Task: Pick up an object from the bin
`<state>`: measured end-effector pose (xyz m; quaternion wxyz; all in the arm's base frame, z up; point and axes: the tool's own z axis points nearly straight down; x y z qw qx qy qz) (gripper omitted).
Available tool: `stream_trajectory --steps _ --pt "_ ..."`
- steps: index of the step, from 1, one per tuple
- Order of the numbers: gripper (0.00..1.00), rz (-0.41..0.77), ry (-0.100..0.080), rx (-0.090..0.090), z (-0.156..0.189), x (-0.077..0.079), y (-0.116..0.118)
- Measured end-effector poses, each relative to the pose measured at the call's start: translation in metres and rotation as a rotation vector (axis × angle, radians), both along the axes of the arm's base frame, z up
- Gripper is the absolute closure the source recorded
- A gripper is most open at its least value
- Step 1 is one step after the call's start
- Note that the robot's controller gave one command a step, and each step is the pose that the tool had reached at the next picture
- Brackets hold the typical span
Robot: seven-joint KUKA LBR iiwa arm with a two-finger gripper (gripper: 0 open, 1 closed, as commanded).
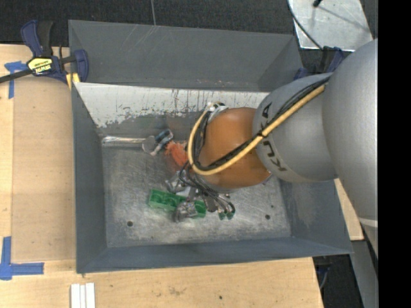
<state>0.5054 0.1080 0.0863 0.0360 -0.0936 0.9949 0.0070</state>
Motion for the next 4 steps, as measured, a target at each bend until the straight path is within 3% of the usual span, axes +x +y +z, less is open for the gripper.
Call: stream_trajectory --steps 1,4 --pt "1.00 0.000 0.007 -0.002 0.003 0.000 0.000" --pt "1.00 0.001 0.049 -0.013 0.021 0.002 0.001"
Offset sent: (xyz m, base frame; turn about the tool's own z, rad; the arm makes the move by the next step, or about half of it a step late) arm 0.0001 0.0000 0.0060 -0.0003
